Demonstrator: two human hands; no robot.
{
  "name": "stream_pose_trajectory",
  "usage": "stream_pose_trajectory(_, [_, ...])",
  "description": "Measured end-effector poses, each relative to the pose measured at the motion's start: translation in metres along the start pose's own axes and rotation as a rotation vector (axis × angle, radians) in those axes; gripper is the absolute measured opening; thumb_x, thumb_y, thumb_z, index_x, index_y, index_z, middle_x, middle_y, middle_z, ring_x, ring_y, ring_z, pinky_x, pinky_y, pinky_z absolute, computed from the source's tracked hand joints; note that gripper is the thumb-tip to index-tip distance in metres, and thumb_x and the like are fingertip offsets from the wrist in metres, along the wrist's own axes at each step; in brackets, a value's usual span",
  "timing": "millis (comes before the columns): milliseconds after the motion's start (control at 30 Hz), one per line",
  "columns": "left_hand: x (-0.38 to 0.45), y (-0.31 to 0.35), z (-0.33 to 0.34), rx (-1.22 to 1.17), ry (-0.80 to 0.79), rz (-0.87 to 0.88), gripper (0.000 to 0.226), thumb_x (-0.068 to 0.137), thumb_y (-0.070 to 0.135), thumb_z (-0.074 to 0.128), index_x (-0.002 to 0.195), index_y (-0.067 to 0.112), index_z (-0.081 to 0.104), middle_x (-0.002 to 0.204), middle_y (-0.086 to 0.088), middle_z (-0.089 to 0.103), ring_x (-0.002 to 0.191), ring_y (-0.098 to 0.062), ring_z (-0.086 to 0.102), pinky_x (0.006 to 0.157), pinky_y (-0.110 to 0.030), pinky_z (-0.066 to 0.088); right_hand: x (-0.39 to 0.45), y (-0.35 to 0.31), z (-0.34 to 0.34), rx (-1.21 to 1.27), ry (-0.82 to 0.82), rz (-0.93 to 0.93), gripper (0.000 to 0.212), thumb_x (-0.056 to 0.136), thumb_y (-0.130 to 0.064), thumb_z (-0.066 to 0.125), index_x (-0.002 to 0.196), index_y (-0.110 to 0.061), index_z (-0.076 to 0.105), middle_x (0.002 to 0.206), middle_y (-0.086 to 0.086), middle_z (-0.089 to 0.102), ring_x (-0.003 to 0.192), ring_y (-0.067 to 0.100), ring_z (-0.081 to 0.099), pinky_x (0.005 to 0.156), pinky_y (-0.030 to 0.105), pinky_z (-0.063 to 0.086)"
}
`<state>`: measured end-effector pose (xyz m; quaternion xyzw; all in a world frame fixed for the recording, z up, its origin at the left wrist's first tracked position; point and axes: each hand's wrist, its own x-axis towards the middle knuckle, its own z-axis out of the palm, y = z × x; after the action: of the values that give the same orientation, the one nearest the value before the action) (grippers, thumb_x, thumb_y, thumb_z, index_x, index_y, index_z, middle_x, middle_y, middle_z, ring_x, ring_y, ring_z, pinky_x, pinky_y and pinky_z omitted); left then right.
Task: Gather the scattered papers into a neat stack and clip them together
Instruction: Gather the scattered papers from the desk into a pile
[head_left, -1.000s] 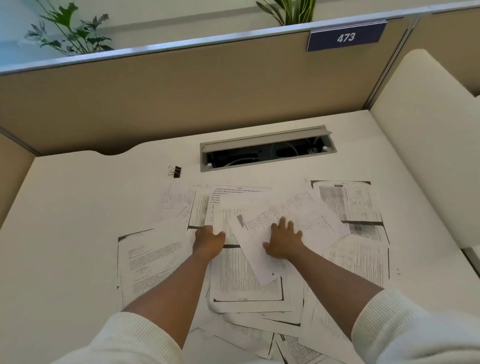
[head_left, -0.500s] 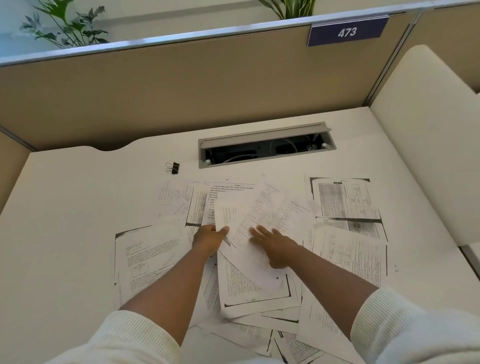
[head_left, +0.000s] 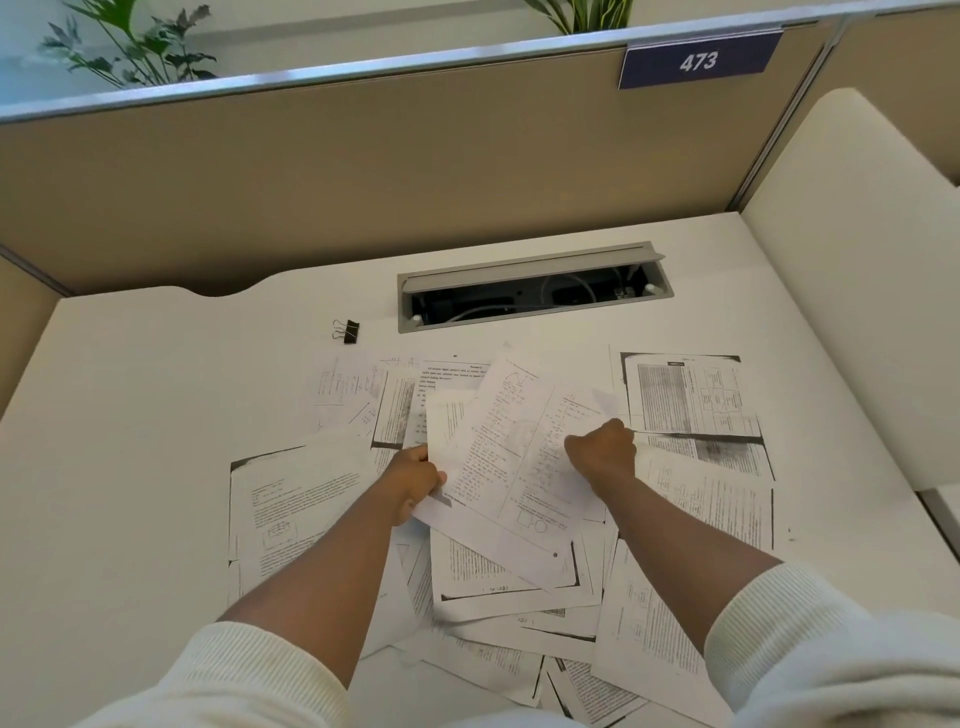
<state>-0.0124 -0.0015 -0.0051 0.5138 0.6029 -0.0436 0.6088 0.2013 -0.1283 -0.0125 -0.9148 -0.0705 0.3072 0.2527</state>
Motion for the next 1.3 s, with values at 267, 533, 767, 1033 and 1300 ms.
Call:
stream_pose_trajectory(267, [-0.005,-0.001,0.001,-0.048,-0.094,-0.024,0.044,0.09,0.012,0.072,0.133,0.009,0.061,0.126,-0.005,0.069,0.107,-0.024,0.067,0.082,-0.035,0.058,0.0,-0.004,0.009,-0.164,-0.071,0.003,0.059,0.076,-0.02,0.071,0.125,-0.003,0.043,0.131,0.014,0.039,0.121,0.032,0.046,0.09,0.042,0.051])
stream_pose_trajectory(533, [-0.001,-0.003,0.01,0.062,0.073,0.049,0.038,0.092,0.02,0.071,0.127,0.006,0.066,0.129,-0.009,0.068,0.106,-0.025,0.065,0.087,-0.035,0.056,-0.008,0.008,0.017,-0.547,-0.036,-0.312,0.05,0.077,-0.023,0.073,0.118,-0.009,0.047,0.127,0.01,0.039,0.117,0.027,0.041,0.085,0.036,0.048])
stream_pose_trajectory(767, [-0.003,0.004,0.016,0.124,0.012,0.084,0.045,0.092,-0.007,0.06,0.134,0.008,0.06,0.131,-0.009,0.064,0.103,-0.022,0.058,0.082,-0.028,0.053,-0.007,0.004,0.01,-0.356,0.011,-0.137,0.085,0.071,-0.041,0.08,0.133,-0.005,0.036,0.135,0.014,0.035,0.128,0.031,0.035,0.098,0.042,0.042])
stream_pose_trajectory(1033, [0.003,0.003,0.001,0.052,-0.096,0.132,0.048,0.092,-0.014,0.053,0.131,0.014,0.062,0.12,-0.003,0.068,0.107,-0.019,0.061,0.073,-0.02,0.05,0.012,0.007,-0.001,0.308,-0.009,-0.112,0.113,0.063,-0.045,0.087,0.148,-0.004,0.026,0.136,0.01,0.048,0.129,0.027,0.045,0.104,0.043,0.044])
stream_pose_trajectory(1300, [0.007,0.005,-0.006,-0.059,-0.081,0.184,0.049,0.087,-0.019,0.057,0.128,0.006,0.063,0.114,-0.006,0.069,0.11,-0.022,0.061,0.087,-0.027,0.05,0.014,0.006,-0.016,0.615,-0.48,-0.149,0.054,0.071,-0.015,0.085,0.119,-0.014,0.061,0.115,0.004,0.071,0.1,0.022,0.069,0.076,0.034,0.058])
